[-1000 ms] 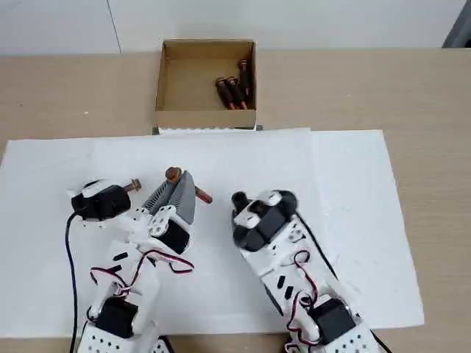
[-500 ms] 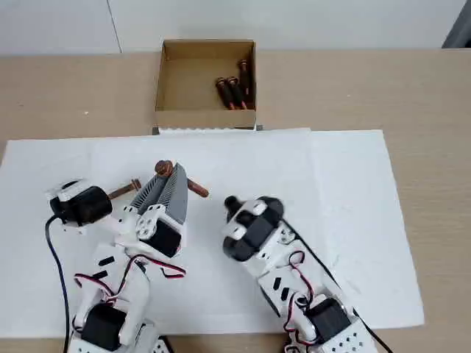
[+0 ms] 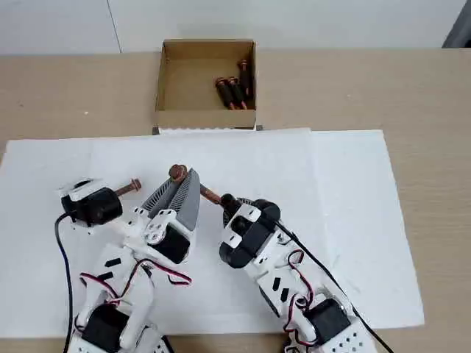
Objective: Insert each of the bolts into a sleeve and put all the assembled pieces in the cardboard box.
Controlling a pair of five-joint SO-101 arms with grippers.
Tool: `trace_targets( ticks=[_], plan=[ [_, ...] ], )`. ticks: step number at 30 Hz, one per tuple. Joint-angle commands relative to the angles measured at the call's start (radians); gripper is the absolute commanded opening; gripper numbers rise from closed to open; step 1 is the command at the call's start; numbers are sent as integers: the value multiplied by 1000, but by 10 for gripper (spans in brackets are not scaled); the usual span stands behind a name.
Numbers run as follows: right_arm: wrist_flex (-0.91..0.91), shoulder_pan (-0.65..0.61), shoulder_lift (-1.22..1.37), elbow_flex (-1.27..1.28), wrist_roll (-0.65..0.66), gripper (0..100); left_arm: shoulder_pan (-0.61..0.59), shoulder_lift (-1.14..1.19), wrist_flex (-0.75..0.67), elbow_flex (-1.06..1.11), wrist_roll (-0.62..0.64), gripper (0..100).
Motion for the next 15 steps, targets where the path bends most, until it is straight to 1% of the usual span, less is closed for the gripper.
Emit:
trace_targets(
  ticks=[1, 5, 9, 15],
  plan=[
    [-27, -28, -15, -17, 9, 4, 5, -11, 2, -54, 5, 5],
    [-28, -58, -15, -15, 9, 4, 9, -11, 2, -53, 5, 5],
    [-68, -50, -15, -12, 11, 4, 18, -11, 3, -51, 3, 5],
    [-68, -38, -15, -11, 49, 4, 17, -12, 37, -53, 3, 5]
  ],
)
